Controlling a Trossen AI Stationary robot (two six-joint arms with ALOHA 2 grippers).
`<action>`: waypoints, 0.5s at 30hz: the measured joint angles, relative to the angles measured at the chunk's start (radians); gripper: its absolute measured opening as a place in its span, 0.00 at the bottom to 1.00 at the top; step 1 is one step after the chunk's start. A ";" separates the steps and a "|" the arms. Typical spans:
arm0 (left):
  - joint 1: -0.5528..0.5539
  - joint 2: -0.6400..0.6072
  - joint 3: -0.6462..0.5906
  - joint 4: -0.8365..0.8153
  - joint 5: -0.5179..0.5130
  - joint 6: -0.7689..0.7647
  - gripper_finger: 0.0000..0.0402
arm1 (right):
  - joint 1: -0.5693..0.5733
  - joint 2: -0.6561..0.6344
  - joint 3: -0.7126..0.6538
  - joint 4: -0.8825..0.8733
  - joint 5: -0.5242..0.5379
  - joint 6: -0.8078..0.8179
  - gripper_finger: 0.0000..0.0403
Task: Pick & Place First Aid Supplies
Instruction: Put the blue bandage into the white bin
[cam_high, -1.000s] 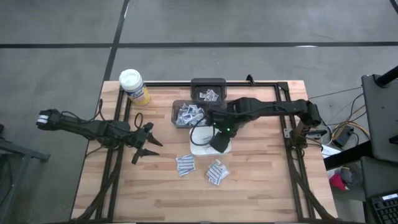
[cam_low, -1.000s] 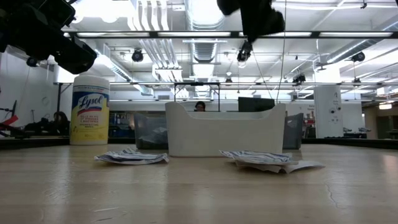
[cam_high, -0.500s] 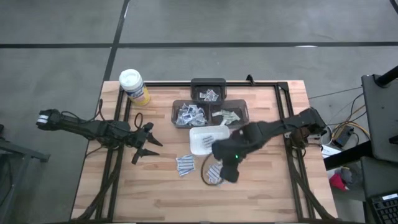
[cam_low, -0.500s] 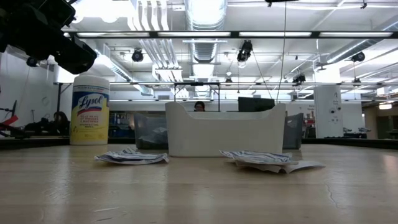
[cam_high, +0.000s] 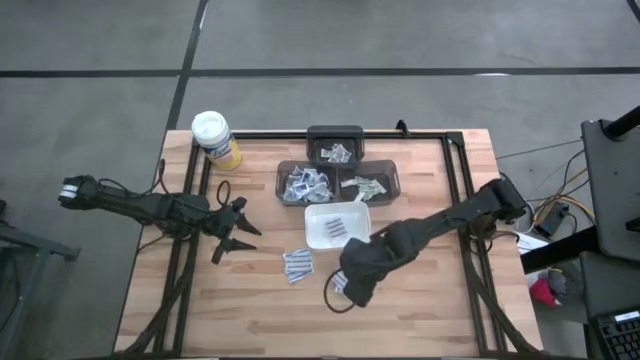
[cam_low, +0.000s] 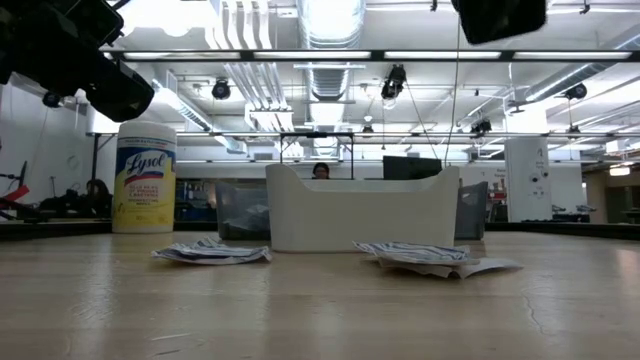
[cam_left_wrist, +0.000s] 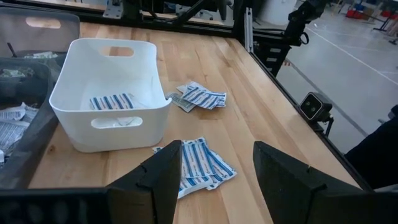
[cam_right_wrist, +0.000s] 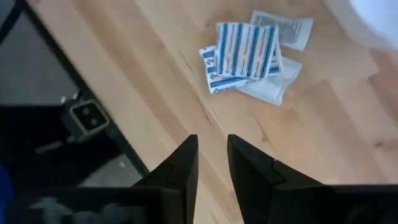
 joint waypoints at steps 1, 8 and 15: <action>0.000 0.000 0.000 0.000 0.000 -0.002 0.49 | 0.001 0.001 -0.018 0.019 0.000 0.034 0.22; 0.000 0.000 0.000 0.000 0.000 -0.010 0.49 | 0.002 0.001 -0.131 0.174 0.000 0.220 0.26; 0.000 0.000 0.000 0.000 0.000 -0.011 0.49 | 0.006 0.001 -0.233 0.319 0.047 0.317 0.30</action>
